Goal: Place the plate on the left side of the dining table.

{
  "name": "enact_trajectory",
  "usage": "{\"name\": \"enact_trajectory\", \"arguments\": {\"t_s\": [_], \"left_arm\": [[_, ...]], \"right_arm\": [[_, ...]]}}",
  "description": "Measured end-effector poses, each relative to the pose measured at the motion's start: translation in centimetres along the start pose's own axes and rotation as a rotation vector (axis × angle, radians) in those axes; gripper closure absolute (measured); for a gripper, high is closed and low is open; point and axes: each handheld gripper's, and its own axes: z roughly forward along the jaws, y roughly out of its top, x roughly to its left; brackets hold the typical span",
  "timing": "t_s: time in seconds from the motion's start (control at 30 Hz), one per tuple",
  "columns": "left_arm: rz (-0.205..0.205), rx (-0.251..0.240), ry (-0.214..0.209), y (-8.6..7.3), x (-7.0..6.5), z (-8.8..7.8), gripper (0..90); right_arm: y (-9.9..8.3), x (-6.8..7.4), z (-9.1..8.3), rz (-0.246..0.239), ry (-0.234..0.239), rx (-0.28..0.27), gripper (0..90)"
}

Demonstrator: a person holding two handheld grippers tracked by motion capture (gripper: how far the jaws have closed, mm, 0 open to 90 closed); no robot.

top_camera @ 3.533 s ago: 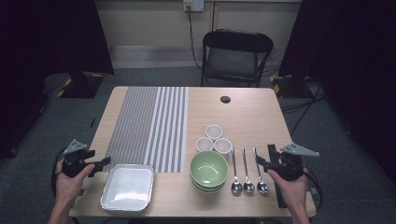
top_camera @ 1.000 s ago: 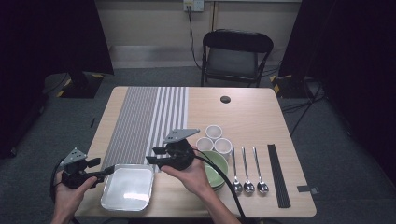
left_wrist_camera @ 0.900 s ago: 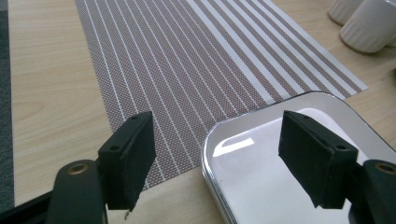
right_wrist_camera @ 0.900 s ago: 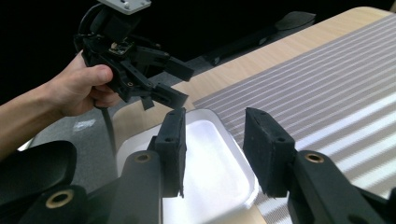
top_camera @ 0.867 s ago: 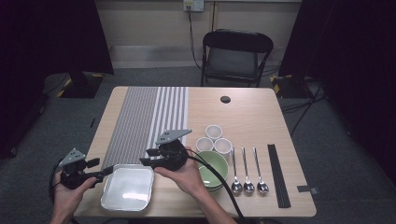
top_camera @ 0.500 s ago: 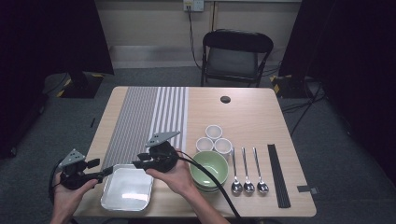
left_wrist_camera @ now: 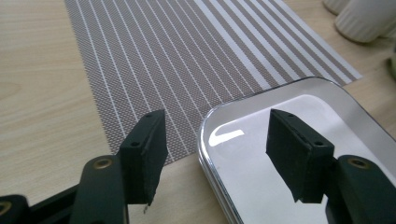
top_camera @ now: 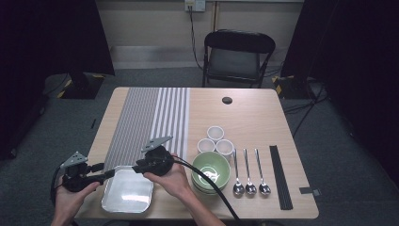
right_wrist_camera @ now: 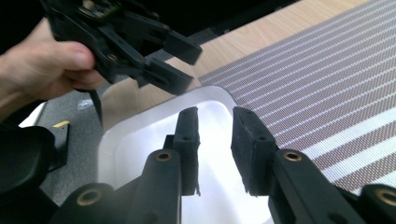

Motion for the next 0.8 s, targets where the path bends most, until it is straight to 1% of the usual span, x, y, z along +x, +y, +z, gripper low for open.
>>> {"name": "enact_trajectory", "arguments": {"t_s": [0.03, 0.07, 0.1, 0.13, 0.17, 0.23, 0.27, 0.3, 0.33, 0.43, 0.5, 0.57, 0.6, 0.63, 0.7, 0.8], "left_arm": [[0.003, 0.001, 0.001, 0.0, 0.0, 0.0, 39.4], [0.004, 0.0, -0.007, 0.0, 0.0, -0.1, 39.7], [-0.008, -0.023, -0.026, 0.0, 0.0, -0.2, 39.7], [-0.02, -0.04, -0.05, 0.0, 0.2, -0.3, 41.7], [-0.027, -0.04, -0.05, 0.0, 0.2, -0.3, 43.8], [-0.018, -0.016, -0.018, -0.1, 0.3, -0.2, 45.3], [-0.021, -0.008, -0.021, -0.3, 0.4, -0.1, 46.9], [-0.028, -0.012, -0.034, -0.4, 0.4, 0.0, 48.7], [-0.022, -0.015, -0.029, -0.4, 0.5, 0.0, 51.3], [-0.023, -0.002, -0.026, -0.5, 0.5, 0.1, 57.4], [-0.029, 0.002, -0.036, -0.6, 0.7, 0.3, 60.4], [-0.029, 0.007, -0.037, -0.7, 0.8, 0.4, 64.3], [-0.029, 0.005, -0.04, -0.7, 0.8, 0.4, 65.6], [-0.029, 0.01, -0.05, -0.7, 0.9, 0.4, 67.4], [-0.024, 0.018, -0.046, -0.8, 0.8, 0.5, 70.1], [-0.019, 0.032, -0.047, -0.9, 0.9, 0.8, 72.3]], "right_arm": [[-0.1, -0.1, 0.1, 0.001, 0.001, 0.003, 72.1], [-0.2, -0.2, 0.3, 0.005, 0.002, 0.007, 72.4], [-0.4, -0.3, 0.4, 0.007, -0.003, 0.011, 73.4], [-0.6, -0.4, 0.5, 0.011, -0.002, 0.015, 74.4], [-0.7, -0.5, 0.6, 0.014, -0.002, 0.021, 74.6], [-1.0, -0.6, 0.7, 0.019, -0.01, 0.032, 75.7], [-1.1, -0.8, 0.8, 0.021, -0.012, 0.032, 76.1], [-1.3, -0.9, 0.8, 0.023, -0.016, 0.033, 76.7], [-1.4, -1.1, 0.8, 0.028, -0.022, 0.036, 77.2], [-1.8, -1.5, 0.8, 0.036, -0.035, 0.046, 79.5], [-2.2, -1.8, 0.9, 0.045, -0.047, 0.056, 80.7], [-2.5, -2.1, 1.0, 0.06, -0.055, 0.059, 81.8], [-2.5, -2.1, 1.1, 0.056, -0.054, 0.056, 82.6], [-2.5, -2.0, 1.2, 0.058, -0.063, 0.056, 83.3], [-2.6, -2.3, 1.4, 0.071, -0.078, 0.057, 85.3], [-2.8, -2.6, 1.9, 0.085, -0.099, 0.072, 86.0]]}}
